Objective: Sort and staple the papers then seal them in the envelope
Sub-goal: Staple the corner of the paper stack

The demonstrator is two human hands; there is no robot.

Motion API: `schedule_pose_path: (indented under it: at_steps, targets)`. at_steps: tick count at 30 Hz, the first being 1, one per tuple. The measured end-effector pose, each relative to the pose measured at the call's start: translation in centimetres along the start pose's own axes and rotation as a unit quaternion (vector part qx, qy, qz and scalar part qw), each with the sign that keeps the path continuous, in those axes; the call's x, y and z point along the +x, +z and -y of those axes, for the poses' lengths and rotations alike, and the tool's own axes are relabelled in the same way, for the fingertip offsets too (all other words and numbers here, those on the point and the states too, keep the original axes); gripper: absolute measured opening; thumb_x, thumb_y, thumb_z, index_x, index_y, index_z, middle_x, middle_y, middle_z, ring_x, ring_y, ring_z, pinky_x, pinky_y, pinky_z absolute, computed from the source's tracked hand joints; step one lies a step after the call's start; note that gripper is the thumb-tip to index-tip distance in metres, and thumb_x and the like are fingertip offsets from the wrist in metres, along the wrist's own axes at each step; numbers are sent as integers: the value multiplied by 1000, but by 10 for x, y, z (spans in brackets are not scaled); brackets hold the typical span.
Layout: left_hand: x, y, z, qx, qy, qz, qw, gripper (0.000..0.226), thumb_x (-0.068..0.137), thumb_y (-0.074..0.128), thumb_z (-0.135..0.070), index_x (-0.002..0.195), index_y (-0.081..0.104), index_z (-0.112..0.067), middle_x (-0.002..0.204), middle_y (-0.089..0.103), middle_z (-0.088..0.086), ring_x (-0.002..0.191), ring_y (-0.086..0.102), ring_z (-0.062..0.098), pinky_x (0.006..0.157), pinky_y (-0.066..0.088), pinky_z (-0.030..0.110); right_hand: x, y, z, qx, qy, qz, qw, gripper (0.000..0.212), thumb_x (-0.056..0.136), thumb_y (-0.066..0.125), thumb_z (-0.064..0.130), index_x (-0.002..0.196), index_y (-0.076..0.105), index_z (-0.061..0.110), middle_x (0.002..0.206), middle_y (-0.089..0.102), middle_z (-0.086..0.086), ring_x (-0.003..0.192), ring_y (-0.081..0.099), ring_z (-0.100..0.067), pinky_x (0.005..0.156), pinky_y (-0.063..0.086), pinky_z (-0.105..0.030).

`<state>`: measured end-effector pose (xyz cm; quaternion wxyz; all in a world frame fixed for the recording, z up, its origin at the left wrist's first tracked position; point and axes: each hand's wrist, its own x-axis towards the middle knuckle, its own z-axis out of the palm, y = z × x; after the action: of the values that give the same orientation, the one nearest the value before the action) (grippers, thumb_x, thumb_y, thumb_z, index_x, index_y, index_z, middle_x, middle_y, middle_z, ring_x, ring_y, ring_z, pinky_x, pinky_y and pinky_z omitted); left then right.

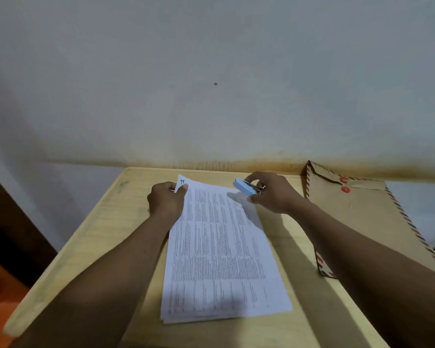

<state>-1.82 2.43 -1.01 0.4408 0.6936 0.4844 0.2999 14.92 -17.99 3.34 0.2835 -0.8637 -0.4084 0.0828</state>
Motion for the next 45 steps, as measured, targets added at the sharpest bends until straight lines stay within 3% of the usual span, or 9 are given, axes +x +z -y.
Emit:
schedule_pose_path:
  at_steps: [4, 9, 11, 14, 21, 27, 31, 41, 45]
  targets:
    - [-2, 7, 2, 40, 57, 47, 996, 31, 92, 76, -34, 77, 71, -7, 71, 65, 4, 69, 59, 26, 61, 41, 30, 13, 1, -11, -40, -12, 7, 999, 45, 80, 76, 19, 122, 66, 31, 113, 63, -4, 98, 60, -24, 84, 52, -37]
    - [-9, 14, 6, 128, 103, 52, 985, 56, 95, 72, -32, 53, 37, -18, 52, 32, -4, 51, 34, 18, 51, 23, 28, 37, 5, -20, -91, -10, 21, 996, 47, 81, 69, 11, 124, 66, 30, 119, 63, -6, 104, 59, -25, 85, 53, -40]
    - [-11, 17, 9, 172, 125, 47, 976, 53, 95, 69, -35, 56, 40, -14, 52, 38, -3, 49, 40, 19, 49, 24, 27, 46, 10, -20, -93, -9, 30, 995, 47, 81, 70, 11, 124, 66, 29, 121, 63, -6, 106, 59, -25, 87, 53, -39]
    - [-14, 20, 11, 210, 137, 28, 968, 38, 94, 67, -42, 74, 65, -10, 68, 62, 1, 67, 63, 28, 56, 41, 28, 58, 20, -20, -92, -7, 43, 995, 48, 80, 76, 16, 125, 66, 30, 121, 63, -5, 108, 60, -24, 89, 53, -38]
    - [-33, 30, 13, 310, 190, -16, 932, 38, 100, 54, -44, 120, 63, -13, 114, 63, 5, 107, 62, 29, 80, 49, 40, 68, 28, -22, -72, 1, 58, 996, 45, 81, 78, 20, 125, 68, 29, 125, 64, -3, 115, 61, -23, 95, 51, -37]
    - [-31, 29, 10, 295, 181, -10, 938, 37, 98, 58, -44, 119, 58, -14, 122, 50, 6, 105, 60, 30, 75, 45, 39, 49, 10, -19, -45, 22, 28, 998, 46, 86, 70, 32, 131, 62, 33, 132, 60, 0, 122, 55, -23, 103, 46, -45]
    - [-36, 32, -2, 279, 191, -4, 941, 29, 98, 58, -40, 116, 60, -17, 123, 49, 2, 114, 55, 27, 80, 46, 39, 24, -22, -29, -58, 42, 10, 997, 37, 91, 67, 28, 128, 64, 24, 133, 60, -4, 121, 57, -24, 101, 46, -37]
    - [-121, 121, -79, 135, 192, 237, 943, 25, 91, 71, -40, 106, 63, -22, 117, 68, 2, 107, 64, 23, 88, 51, 34, -94, -103, -129, -93, 215, -82, 969, 39, 88, 70, 39, 124, 65, 24, 137, 61, -6, 122, 56, -28, 100, 49, -49]
    - [-159, 164, -91, 120, 129, 302, 937, 43, 91, 73, -38, 123, 59, -14, 121, 59, 5, 99, 58, 21, 69, 43, 24, -140, -111, -163, -111, 269, -74, 954, 40, 87, 64, 48, 123, 64, 30, 138, 59, -6, 124, 53, -30, 100, 48, -51]
